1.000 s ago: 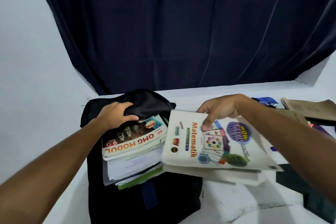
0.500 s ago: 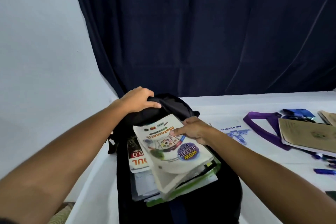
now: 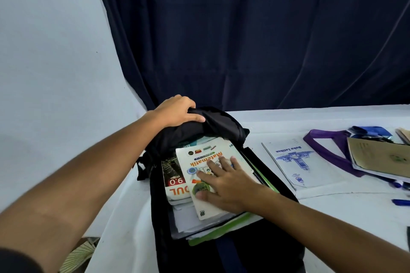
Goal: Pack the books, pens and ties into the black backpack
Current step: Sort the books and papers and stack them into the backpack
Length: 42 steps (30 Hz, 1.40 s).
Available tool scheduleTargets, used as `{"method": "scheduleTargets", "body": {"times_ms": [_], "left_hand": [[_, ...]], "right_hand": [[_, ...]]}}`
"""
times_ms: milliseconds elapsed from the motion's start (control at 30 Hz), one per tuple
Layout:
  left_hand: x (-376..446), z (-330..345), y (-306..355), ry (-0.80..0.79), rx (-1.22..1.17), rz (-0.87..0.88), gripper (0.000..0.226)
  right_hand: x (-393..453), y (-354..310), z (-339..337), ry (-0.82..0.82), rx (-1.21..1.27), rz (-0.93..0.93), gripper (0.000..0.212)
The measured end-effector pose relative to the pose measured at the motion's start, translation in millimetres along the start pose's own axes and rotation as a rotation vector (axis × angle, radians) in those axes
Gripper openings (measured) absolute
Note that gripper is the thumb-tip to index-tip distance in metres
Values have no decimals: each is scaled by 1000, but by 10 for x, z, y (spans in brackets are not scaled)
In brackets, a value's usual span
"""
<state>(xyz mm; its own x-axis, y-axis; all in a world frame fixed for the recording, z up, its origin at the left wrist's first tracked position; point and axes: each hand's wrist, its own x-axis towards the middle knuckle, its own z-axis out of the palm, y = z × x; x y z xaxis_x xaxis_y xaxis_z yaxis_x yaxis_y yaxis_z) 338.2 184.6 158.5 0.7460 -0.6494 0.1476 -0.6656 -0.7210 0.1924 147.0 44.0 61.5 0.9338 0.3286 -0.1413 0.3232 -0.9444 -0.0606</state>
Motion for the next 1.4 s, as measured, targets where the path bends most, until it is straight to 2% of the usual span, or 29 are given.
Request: {"method": "scheduleTargets", "body": {"times_ms": [133,267,467,667,867,1000,1100,1133,1167,1267,1400], "left_hand": [[26,-15,-4,-15,-5,8,54],[44,-48,4,-22,-19,29,57],[71,-133,77,-24,-22,55,53],[48,-87,11,-35,-66,5,60],[-36,24,-62,-34,-94,-33,41],[-100,122,-51,-46,-94,-18,61],[-30,217,94,6,-179,21,81],[32,265,180,27,-211,39,81],[94,314,279,36,-236,60,73],[368,522,814,10,-285,150,26],[697,835,1715,-83,-312,264,15]], "right_hand": [[247,-4,52,6,35,63,95],[629,35,37,7,57,106,72],[1061,110,-39,-8,40,145,72],[1206,184,-46,37,-10,126,72],[988,105,-29,164,-54,35,76],[486,214,-114,245,126,-111,58],[-2,478,-172,386,328,-109,46],[-164,605,-185,422,370,-77,39],[-316,722,-207,445,403,-33,33],[-832,1174,-210,488,438,159,26],[-1558,1759,-185,501,468,416,23]]}}
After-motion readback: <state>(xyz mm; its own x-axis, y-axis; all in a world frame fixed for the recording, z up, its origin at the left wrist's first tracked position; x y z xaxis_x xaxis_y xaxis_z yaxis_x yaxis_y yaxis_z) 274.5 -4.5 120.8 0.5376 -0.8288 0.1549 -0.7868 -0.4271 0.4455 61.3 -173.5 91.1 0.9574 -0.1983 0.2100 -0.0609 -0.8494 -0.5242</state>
